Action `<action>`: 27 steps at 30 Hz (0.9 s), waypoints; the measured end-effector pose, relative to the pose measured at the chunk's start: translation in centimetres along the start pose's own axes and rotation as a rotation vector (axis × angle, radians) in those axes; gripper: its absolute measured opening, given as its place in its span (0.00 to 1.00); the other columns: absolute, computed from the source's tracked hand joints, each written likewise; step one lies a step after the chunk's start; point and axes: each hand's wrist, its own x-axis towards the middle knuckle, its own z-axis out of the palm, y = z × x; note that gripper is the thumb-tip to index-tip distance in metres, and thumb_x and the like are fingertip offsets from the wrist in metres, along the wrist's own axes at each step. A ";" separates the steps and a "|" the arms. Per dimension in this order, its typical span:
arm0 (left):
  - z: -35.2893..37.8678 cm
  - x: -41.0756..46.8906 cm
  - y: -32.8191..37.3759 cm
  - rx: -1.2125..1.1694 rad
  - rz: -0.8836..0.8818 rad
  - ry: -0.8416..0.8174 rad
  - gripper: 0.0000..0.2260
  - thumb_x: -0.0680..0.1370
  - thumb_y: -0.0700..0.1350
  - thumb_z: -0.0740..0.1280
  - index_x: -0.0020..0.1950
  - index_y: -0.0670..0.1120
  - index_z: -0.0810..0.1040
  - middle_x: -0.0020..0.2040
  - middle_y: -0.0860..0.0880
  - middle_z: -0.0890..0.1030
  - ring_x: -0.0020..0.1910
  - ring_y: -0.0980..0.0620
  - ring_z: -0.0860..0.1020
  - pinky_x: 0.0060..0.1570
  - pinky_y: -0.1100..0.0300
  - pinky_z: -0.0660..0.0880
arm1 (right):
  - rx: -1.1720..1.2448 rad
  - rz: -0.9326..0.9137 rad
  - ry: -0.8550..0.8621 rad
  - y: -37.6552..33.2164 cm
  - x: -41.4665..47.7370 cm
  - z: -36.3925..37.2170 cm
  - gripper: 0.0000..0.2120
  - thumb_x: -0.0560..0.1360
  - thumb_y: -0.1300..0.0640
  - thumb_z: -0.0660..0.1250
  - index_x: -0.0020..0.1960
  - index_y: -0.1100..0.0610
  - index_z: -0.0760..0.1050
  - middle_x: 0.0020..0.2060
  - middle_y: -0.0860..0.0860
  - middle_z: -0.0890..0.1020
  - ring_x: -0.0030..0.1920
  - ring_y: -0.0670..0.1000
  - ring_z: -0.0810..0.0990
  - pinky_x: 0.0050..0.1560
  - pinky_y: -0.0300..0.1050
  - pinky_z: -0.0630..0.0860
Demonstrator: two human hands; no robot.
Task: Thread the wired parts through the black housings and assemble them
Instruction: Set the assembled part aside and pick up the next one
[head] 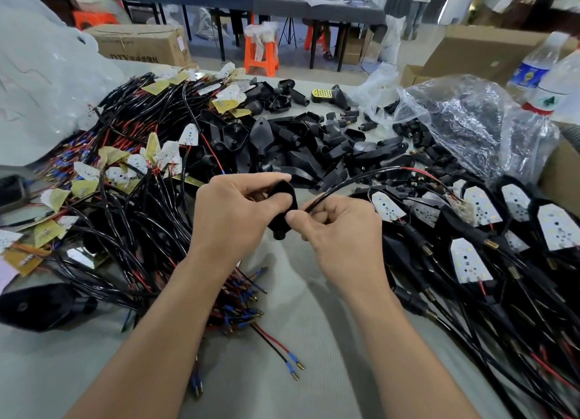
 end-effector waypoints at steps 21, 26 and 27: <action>0.6 -0.1 0.6 -0.089 0.029 0.243 0.09 0.72 0.54 0.74 0.37 0.71 0.83 0.35 0.64 0.84 0.36 0.64 0.83 0.36 0.72 0.75 | -0.103 -0.071 -0.216 -2.0 -1.2 0.0 0.06 0.75 0.50 0.68 0.41 0.49 0.81 0.30 0.46 0.81 0.32 0.45 0.77 0.33 0.39 0.69; 0.7 -0.2 0.5 -0.070 0.018 0.198 0.07 0.73 0.53 0.74 0.37 0.66 0.84 0.35 0.61 0.85 0.35 0.61 0.82 0.35 0.69 0.76 | 0.077 -0.021 0.098 -1.6 -1.5 1.4 0.16 0.72 0.57 0.75 0.32 0.58 0.70 0.25 0.48 0.75 0.26 0.47 0.69 0.32 0.43 0.67; 0.7 -0.3 0.6 -0.055 0.025 0.196 0.05 0.73 0.53 0.74 0.39 0.64 0.85 0.35 0.62 0.84 0.35 0.62 0.82 0.35 0.70 0.75 | 0.098 -0.019 0.085 -1.5 -1.4 1.5 0.14 0.70 0.58 0.76 0.34 0.58 0.72 0.23 0.47 0.72 0.24 0.46 0.68 0.32 0.43 0.67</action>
